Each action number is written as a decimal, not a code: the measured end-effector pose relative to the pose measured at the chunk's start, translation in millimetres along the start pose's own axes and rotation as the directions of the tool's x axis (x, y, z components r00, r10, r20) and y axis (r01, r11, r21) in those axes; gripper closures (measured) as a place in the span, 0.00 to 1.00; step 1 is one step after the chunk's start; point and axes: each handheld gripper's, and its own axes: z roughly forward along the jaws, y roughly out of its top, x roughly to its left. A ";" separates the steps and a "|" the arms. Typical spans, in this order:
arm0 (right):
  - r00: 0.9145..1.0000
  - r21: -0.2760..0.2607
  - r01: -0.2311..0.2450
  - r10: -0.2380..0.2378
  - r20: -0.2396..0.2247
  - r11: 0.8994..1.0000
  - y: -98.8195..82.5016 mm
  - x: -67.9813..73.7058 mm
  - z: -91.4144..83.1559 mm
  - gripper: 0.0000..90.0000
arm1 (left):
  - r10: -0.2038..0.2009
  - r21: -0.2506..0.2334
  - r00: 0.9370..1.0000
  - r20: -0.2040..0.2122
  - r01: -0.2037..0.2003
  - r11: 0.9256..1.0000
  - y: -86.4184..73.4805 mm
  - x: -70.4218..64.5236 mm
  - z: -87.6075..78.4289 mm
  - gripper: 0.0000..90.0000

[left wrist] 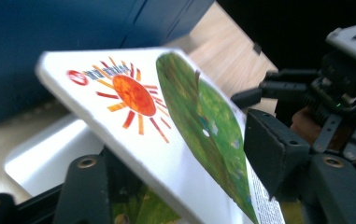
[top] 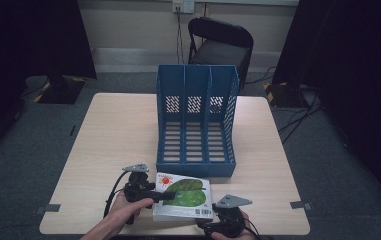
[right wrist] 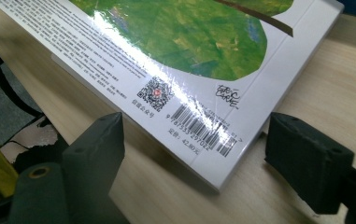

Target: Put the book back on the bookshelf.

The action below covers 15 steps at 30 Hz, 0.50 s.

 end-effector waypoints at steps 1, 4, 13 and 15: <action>1.000 0.002 0.007 -0.007 -0.003 1.000 0.5 0.3 0.8 0.20 | 0.001 0.014 1.000 0.002 -0.001 1.000 -0.2 0.0 1.7 0.47; 0.999 0.008 0.037 -0.037 -0.002 0.999 1.9 3.2 3.9 0.16 | 0.024 0.035 1.000 0.017 -0.024 0.999 0.4 -2.1 3.4 0.54; 0.999 0.005 0.030 -0.030 -0.039 1.000 2.0 3.4 1.6 0.15 | 0.026 0.052 0.999 0.033 -0.028 0.998 0.5 -1.5 1.8 0.64; 0.998 0.003 0.031 -0.031 -0.051 1.000 1.9 3.4 -0.3 0.16 | 0.020 0.058 0.999 0.036 -0.022 0.998 0.6 -1.0 1.3 0.65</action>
